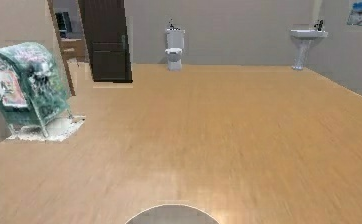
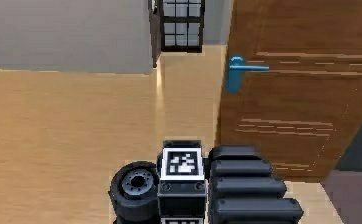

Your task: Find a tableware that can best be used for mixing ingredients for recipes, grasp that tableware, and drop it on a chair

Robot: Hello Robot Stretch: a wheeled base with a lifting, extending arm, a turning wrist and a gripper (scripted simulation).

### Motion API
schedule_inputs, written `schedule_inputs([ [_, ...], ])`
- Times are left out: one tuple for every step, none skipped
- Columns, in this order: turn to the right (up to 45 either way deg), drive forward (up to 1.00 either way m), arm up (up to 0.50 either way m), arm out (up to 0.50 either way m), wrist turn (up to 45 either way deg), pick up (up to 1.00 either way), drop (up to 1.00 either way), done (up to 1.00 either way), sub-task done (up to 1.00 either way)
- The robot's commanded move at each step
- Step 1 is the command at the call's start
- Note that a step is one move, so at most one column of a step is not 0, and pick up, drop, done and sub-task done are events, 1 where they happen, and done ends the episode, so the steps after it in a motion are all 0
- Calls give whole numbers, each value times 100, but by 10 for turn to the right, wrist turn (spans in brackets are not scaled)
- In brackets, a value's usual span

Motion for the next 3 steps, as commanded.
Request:
schedule_inputs([
  [-120,0,0,0,0,0,0,0,0],
  [0,100,0,0,0,0,0,0,0],
  [-30,0,0,0,0,0,0,0,0],
])
